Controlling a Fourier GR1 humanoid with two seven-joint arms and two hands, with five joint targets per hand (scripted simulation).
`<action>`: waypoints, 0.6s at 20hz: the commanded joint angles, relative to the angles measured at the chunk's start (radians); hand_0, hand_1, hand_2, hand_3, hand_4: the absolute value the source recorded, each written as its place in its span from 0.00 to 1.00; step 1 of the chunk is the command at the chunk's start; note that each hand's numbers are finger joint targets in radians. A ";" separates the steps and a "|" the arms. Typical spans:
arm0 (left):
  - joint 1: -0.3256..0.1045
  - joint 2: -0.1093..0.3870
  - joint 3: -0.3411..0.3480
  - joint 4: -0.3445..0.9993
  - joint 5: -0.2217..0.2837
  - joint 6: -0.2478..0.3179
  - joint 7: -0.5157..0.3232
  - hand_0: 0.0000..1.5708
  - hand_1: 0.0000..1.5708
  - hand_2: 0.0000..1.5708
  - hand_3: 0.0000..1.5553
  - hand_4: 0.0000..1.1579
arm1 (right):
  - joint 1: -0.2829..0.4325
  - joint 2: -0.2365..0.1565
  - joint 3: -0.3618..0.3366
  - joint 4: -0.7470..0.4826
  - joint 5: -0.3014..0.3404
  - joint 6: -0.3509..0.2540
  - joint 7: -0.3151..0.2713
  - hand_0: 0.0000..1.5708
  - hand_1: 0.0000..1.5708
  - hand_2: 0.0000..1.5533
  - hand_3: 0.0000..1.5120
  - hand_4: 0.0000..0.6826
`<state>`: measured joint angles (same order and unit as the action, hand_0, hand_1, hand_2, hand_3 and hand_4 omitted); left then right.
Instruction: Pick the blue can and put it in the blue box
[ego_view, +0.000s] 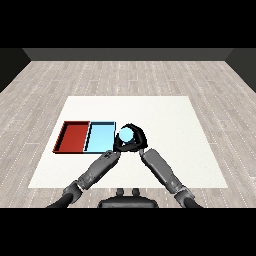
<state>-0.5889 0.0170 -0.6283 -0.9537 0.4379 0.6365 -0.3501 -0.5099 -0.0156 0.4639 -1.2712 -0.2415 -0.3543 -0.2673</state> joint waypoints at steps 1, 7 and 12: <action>-0.008 -0.016 0.023 -0.002 -0.012 0.013 0.003 1.00 1.00 0.99 0.94 0.98 | -0.004 0.015 0.006 0.004 0.061 -0.022 0.041 0.00 0.00 0.00 0.00 0.00; -0.049 -0.016 -0.031 0.014 0.045 0.044 -0.008 1.00 1.00 0.99 0.94 0.98 | -0.003 0.015 -0.001 0.022 0.069 -0.005 0.037 0.00 0.00 0.00 0.00 0.00; 0.041 -0.017 0.046 -0.030 -0.036 0.005 0.019 1.00 1.00 1.00 0.95 0.99 | -0.037 0.013 -0.089 0.070 0.076 0.077 0.036 0.00 0.00 0.00 0.00 0.00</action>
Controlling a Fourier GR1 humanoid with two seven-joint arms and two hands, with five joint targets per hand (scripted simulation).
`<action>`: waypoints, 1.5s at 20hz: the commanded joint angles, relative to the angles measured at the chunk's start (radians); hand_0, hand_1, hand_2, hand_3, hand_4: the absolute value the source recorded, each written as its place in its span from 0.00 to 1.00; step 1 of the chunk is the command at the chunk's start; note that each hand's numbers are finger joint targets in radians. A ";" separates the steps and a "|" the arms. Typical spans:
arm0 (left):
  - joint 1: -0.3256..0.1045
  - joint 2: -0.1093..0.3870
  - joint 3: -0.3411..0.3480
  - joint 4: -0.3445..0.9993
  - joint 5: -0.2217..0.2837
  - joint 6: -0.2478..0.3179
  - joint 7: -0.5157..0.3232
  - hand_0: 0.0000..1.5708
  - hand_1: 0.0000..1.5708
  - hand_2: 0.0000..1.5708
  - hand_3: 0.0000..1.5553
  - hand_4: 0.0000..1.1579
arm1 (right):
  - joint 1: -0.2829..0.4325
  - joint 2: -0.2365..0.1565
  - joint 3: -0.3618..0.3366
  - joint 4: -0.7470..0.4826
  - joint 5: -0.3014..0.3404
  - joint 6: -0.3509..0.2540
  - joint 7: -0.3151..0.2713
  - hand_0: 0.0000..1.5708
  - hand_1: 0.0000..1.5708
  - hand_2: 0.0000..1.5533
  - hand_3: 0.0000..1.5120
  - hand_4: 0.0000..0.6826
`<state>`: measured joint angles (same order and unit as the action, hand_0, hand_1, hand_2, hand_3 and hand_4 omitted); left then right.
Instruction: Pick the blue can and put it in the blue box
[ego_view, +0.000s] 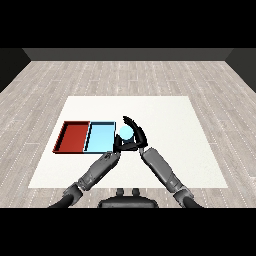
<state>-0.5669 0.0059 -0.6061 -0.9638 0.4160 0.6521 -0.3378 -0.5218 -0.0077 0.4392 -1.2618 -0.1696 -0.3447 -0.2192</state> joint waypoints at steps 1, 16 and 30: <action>0.038 -0.006 0.006 0.009 -0.021 -0.012 -0.056 1.00 1.00 1.00 0.96 0.99 | -0.012 0.007 -0.062 0.061 -0.004 0.010 -0.035 0.00 0.00 0.00 0.00 0.00; 0.054 0.065 0.140 -0.004 -0.029 -0.030 -0.069 1.00 1.00 1.00 0.94 0.98 | 0.247 -0.090 -0.281 -0.354 -0.220 0.187 -0.081 0.00 0.00 0.00 0.00 0.00; -0.128 0.256 0.342 0.309 -0.066 -0.145 0.072 1.00 1.00 1.00 0.97 0.95 | 0.338 -0.180 -0.474 -0.408 -0.293 0.213 -0.026 0.00 0.00 0.00 0.00 0.00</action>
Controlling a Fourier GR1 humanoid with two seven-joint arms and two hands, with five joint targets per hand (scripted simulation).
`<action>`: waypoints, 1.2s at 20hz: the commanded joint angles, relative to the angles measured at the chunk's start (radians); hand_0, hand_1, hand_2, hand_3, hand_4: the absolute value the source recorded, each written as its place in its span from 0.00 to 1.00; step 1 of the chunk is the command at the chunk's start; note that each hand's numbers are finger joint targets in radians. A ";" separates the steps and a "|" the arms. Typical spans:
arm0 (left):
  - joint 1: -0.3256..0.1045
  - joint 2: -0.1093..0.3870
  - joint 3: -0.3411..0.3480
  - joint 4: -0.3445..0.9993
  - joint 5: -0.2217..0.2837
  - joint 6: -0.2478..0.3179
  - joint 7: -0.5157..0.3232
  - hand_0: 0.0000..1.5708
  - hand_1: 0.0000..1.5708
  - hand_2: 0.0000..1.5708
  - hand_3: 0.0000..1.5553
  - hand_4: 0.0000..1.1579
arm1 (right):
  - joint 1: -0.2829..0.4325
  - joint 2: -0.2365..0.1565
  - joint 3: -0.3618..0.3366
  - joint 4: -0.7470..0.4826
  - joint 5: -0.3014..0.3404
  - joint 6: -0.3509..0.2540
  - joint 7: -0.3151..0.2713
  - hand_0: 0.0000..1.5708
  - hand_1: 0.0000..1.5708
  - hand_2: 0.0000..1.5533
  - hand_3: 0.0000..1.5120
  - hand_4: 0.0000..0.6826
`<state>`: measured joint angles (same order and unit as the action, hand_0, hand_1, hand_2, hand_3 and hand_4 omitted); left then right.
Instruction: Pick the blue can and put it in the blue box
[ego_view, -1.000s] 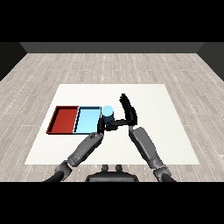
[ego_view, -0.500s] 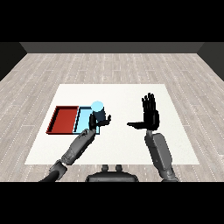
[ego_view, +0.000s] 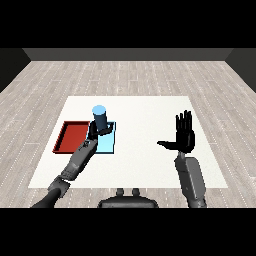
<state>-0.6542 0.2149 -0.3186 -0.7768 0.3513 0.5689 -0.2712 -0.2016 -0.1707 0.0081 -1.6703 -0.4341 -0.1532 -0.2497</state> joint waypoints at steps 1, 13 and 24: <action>-0.085 0.024 0.046 0.194 -0.021 -0.012 0.048 1.00 1.00 1.00 0.97 0.95 | 0.004 -0.019 -0.052 0.023 -0.034 0.030 -0.004 0.00 0.00 0.00 0.00 0.00; -0.175 -0.027 0.055 0.685 -0.091 -0.022 0.139 0.86 0.86 0.81 0.76 0.81 | -0.044 0.038 -0.023 0.144 0.030 -0.018 -0.039 0.00 0.00 0.00 0.00 0.00; -0.136 -0.053 0.070 0.762 -0.107 -0.140 0.136 0.00 0.00 0.15 0.18 0.58 | -0.040 0.006 -0.070 0.119 -0.043 0.065 -0.016 0.00 0.00 0.00 0.00 0.00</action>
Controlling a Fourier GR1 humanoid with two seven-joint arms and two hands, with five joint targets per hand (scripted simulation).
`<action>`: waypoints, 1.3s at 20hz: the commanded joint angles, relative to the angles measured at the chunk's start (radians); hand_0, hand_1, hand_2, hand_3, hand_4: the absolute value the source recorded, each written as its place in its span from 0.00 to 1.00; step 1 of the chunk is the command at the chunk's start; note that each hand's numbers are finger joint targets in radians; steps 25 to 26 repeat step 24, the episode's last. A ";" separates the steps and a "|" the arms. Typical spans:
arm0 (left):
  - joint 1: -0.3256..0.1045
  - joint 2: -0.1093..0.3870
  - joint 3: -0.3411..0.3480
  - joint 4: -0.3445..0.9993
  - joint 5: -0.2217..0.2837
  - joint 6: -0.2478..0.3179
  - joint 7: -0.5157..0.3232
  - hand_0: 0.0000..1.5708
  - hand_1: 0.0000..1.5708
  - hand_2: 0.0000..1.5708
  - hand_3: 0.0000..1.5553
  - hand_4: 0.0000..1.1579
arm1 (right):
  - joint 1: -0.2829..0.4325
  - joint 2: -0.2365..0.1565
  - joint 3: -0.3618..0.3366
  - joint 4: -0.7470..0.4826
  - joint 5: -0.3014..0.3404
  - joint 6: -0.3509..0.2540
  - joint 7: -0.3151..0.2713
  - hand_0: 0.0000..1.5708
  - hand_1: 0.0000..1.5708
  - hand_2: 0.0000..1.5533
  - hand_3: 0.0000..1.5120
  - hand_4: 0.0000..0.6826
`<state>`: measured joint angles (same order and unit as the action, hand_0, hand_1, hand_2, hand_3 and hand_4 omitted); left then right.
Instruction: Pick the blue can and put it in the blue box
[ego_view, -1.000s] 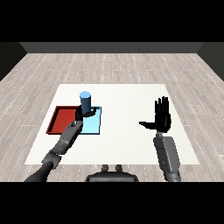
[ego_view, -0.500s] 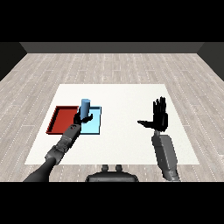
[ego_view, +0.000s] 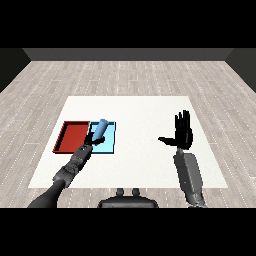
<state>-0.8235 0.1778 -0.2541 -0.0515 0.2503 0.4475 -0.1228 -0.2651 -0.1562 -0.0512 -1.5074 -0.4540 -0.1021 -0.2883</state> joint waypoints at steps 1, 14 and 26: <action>0.020 -0.005 -0.040 0.049 -0.051 0.005 0.031 0.00 0.00 0.00 0.00 0.45 | -0.011 0.005 0.005 0.063 0.012 0.032 -0.038 0.00 0.00 0.00 0.00 0.00; -0.010 -0.009 0.111 -0.165 0.055 0.275 -0.304 0.00 0.00 0.00 0.00 0.00 | -0.002 0.000 -0.029 -0.004 -0.052 0.075 -0.016 0.00 0.00 0.00 0.00 0.00; 0.190 -0.047 0.125 -0.585 0.133 -0.121 -0.649 0.00 0.00 0.00 0.00 0.00 | 0.074 0.007 0.053 -0.009 0.034 0.074 -0.020 0.00 0.00 0.00 0.00 0.00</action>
